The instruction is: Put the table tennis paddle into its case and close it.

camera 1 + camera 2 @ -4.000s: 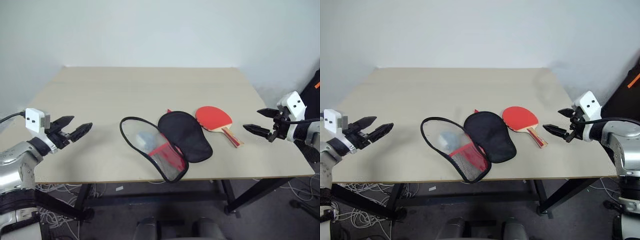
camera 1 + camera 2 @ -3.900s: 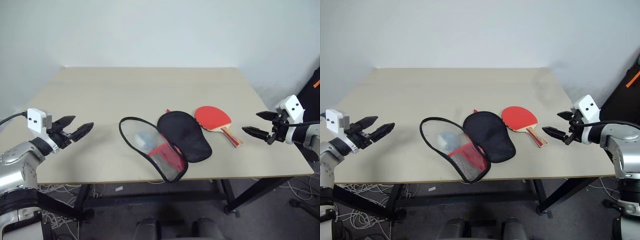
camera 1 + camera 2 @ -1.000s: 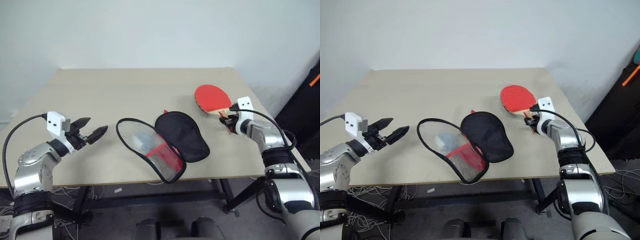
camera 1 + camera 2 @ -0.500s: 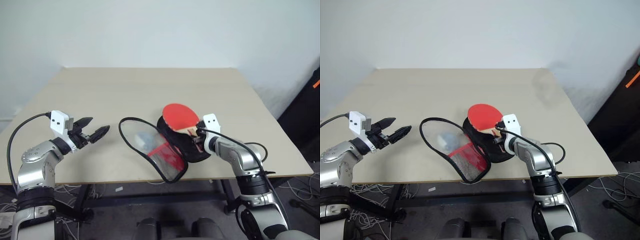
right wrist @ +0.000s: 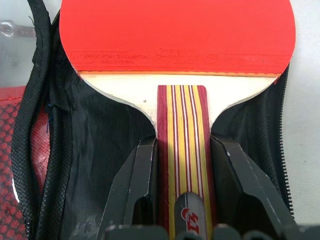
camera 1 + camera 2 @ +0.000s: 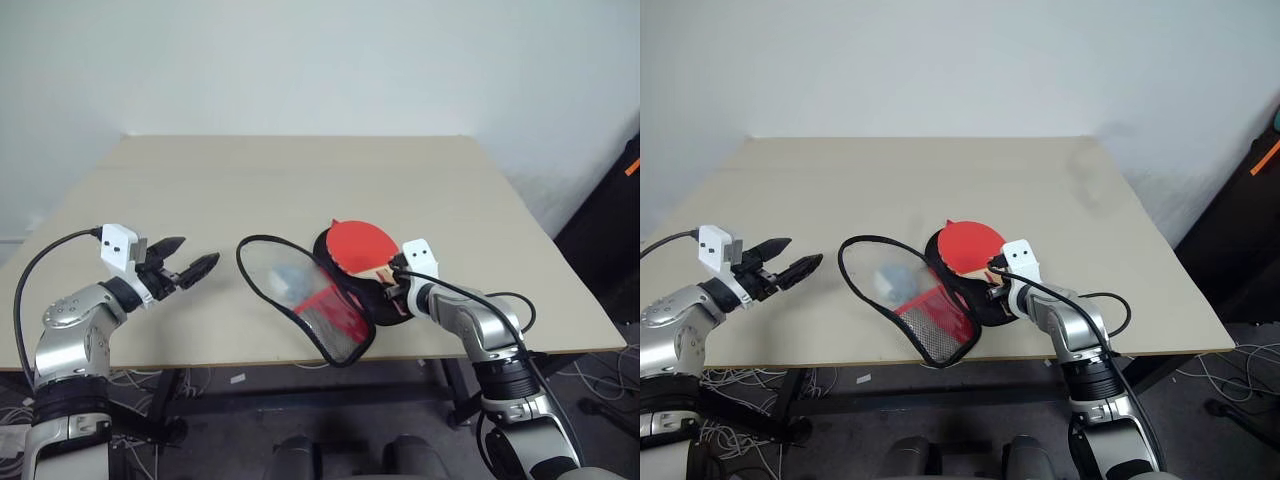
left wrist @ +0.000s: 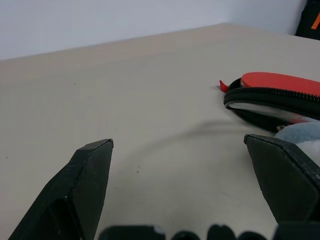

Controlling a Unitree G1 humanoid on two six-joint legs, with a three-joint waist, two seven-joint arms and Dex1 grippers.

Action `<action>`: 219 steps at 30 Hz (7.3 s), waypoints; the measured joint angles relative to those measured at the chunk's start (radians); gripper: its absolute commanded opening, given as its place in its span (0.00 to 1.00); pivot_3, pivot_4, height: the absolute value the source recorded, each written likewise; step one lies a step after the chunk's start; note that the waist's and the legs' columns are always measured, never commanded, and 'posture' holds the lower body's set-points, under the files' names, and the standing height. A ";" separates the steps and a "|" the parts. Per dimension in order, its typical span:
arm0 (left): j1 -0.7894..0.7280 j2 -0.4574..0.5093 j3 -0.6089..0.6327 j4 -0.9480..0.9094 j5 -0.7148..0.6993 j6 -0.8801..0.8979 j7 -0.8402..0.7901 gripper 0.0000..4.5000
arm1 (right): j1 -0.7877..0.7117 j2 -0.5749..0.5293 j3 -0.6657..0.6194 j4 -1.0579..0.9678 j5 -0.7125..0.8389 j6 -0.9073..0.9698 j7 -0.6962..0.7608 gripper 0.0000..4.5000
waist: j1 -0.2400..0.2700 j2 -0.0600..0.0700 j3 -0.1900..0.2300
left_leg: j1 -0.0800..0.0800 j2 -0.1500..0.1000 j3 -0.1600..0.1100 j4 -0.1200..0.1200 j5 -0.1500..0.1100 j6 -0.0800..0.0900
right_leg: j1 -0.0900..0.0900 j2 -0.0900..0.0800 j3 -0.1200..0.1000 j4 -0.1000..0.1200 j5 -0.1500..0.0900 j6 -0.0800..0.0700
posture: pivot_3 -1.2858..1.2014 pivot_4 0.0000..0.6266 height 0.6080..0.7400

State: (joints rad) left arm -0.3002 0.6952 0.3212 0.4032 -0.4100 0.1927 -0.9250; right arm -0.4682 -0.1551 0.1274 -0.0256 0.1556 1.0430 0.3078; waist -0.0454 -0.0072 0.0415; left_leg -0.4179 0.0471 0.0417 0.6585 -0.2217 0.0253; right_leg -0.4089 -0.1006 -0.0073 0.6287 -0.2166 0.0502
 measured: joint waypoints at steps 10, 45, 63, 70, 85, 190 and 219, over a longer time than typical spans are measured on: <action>0.002 -0.003 0.000 0.000 0.000 0.000 0.004 1.00 | -0.020 0.013 0.065 0.027 -0.016 -0.027 0.001 0.25 | 0.000 0.000 0.000 | 0.000 0.000 0.000 0.000 0.000 0.000 | 0.000 0.000 0.000 0.000 0.000 0.000 | 0.52 0.00 1.00; 0.001 -0.009 0.000 0.000 0.000 0.000 0.018 1.00 | -0.046 -0.034 0.100 0.085 -0.041 -0.077 0.016 0.25 | 0.000 0.000 0.000 | 0.000 0.000 0.000 -0.001 0.000 0.000 | 0.000 0.000 -0.001 -0.001 0.000 0.000 | 0.52 0.00 1.00; 0.001 -0.006 -0.003 -0.006 0.000 0.036 -0.008 1.00 | -0.050 -0.195 -0.043 -0.151 0.122 -0.013 0.208 0.99 | 0.002 0.000 0.000 | -0.001 0.000 -0.001 0.000 0.000 0.000 | 0.000 0.000 -0.002 -0.002 0.000 0.000 | 0.52 0.00 1.00; 0.002 -0.001 -0.046 -0.042 0.003 0.060 -0.056 0.79 | -0.078 -0.422 -0.157 -0.221 0.224 -0.028 0.365 1.00 | 0.001 -0.001 0.000 | 0.001 0.001 0.000 -0.001 -0.002 -0.004 | 0.001 -0.001 -0.002 -0.004 -0.003 0.001 | 0.52 0.00 1.00; 0.018 -0.060 -0.111 -0.309 -0.061 0.268 -0.068 0.16 | -0.072 -0.483 -0.154 -0.173 0.234 -0.063 0.369 1.00 | 0.003 -0.001 0.001 | -0.001 0.000 -0.001 0.000 0.000 0.000 | 0.001 -0.001 -0.002 -0.004 -0.002 0.003 | 0.52 0.00 1.00; -0.208 -0.715 0.115 -0.474 -0.913 1.414 1.058 0.99 | -0.111 -0.303 -0.179 -0.070 0.205 -0.062 0.143 1.00 | 0.002 0.000 0.001 | -0.005 -0.003 -0.005 0.003 0.001 0.002 | 0.001 0.001 0.000 -0.004 0.000 0.000 | 0.52 0.00 1.00; -0.004 -0.560 -0.194 -0.365 -1.251 1.090 1.417 0.99 | -0.092 -0.284 -0.180 -0.119 0.210 -0.018 0.114 1.00 | 0.003 0.000 0.000 | -0.004 -0.003 -0.005 0.003 0.001 0.001 | 0.002 0.001 0.000 -0.004 0.000 0.000 | 0.52 0.00 1.00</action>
State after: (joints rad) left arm -0.3042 0.1354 0.1269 0.0381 -1.6614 1.2829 0.4921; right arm -0.5606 -0.4387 -0.0527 -0.1446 0.3659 1.0248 0.4220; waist -0.0422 -0.0075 0.0419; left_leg -0.4223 0.0441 0.0366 0.6612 -0.2211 0.0266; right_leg -0.4069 -0.0997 -0.0073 0.6247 -0.2166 0.0498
